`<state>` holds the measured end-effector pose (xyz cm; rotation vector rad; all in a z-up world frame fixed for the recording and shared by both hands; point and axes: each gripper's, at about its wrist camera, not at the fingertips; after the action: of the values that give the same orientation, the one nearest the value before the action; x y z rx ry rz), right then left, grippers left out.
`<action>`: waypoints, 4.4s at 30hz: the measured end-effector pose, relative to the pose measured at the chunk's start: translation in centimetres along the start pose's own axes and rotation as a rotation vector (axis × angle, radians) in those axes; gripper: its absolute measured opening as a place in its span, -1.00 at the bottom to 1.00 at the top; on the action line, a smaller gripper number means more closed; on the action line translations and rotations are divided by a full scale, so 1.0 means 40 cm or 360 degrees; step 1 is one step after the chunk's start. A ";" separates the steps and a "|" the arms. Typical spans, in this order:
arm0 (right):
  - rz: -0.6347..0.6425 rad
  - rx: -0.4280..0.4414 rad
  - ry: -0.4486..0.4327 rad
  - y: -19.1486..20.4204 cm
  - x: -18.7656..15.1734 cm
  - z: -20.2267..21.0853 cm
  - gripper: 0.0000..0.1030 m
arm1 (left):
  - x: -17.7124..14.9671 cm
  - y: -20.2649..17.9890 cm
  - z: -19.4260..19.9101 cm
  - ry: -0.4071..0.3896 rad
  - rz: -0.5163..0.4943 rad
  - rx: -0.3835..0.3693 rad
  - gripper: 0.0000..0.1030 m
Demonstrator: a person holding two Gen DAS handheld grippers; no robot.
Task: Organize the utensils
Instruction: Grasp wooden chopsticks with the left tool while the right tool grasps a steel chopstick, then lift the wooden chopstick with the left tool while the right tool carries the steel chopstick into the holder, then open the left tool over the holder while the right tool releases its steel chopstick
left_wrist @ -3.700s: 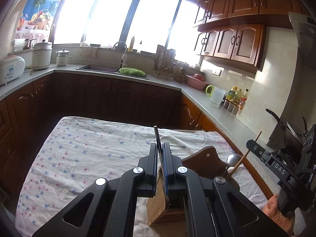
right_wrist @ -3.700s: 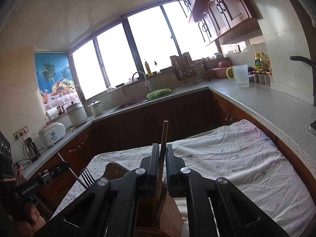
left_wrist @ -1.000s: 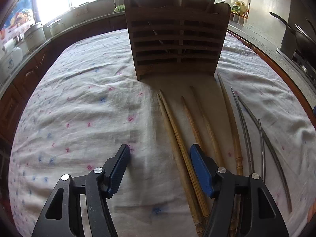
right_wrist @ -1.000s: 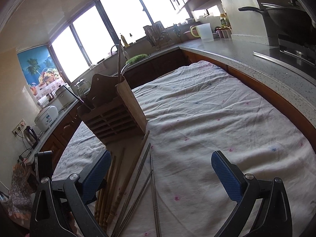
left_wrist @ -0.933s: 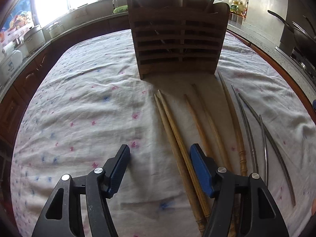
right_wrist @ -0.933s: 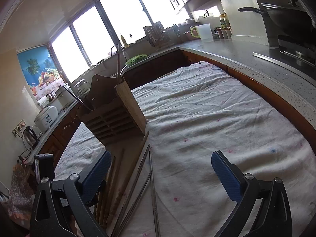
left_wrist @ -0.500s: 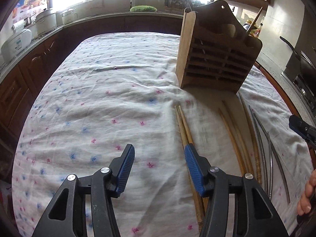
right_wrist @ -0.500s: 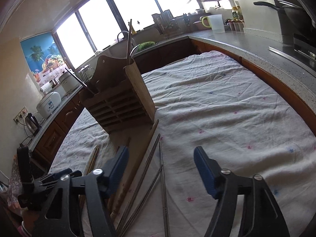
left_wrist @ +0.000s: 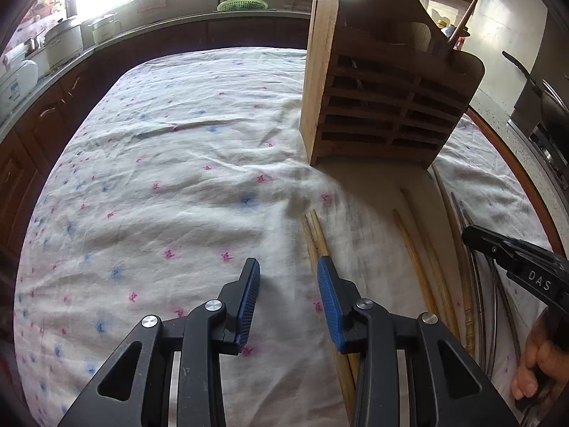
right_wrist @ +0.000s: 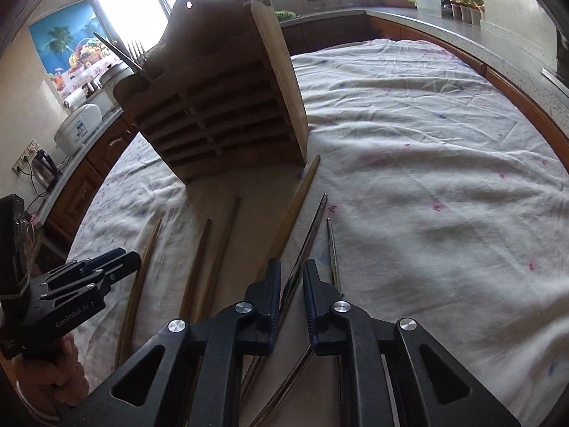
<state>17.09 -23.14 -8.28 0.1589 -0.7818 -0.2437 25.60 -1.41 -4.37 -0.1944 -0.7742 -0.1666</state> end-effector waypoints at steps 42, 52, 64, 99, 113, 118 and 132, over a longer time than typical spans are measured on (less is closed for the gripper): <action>0.0040 0.0168 -0.0663 0.081 0.188 0.380 -0.92 | 0.037 0.086 0.460 -0.0590 0.0152 -0.0271 -0.92; 0.0091 0.0163 -0.0808 0.099 0.264 0.434 -0.92 | 0.060 0.095 0.517 -0.0697 0.0169 -0.0261 -0.92; 0.0080 0.0174 -0.0838 0.102 0.292 0.426 -0.92 | 0.125 0.092 0.501 -0.0772 0.0178 -0.0250 -0.92; 0.0064 0.0085 -0.0837 0.073 0.425 0.146 -0.92 | 0.325 0.031 0.055 -0.0825 0.0173 -0.0169 -0.92; 0.0018 0.0072 -0.0749 0.054 0.417 0.108 -0.91 | 0.322 0.041 0.066 -0.0847 0.0149 -0.0189 -0.90; -0.0013 0.0086 -0.0758 0.048 0.418 0.112 -0.81 | 0.313 0.049 0.074 -0.0813 0.0163 -0.0236 -0.72; -0.0112 0.0182 -0.1019 0.020 0.378 0.274 0.92 | 0.174 0.097 0.220 -0.0967 0.0309 -0.0125 0.61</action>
<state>19.75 -27.08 9.81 0.2200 -1.4289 -0.3217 25.42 3.85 6.25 -0.4026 -1.3466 0.0533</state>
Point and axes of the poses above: each gripper's, at about its wrist camera, not at the fingertips, and z roughly against the way its jaws point, y to its left, x to its top, and after that the axes turned 11 degrees about -y, right-handed
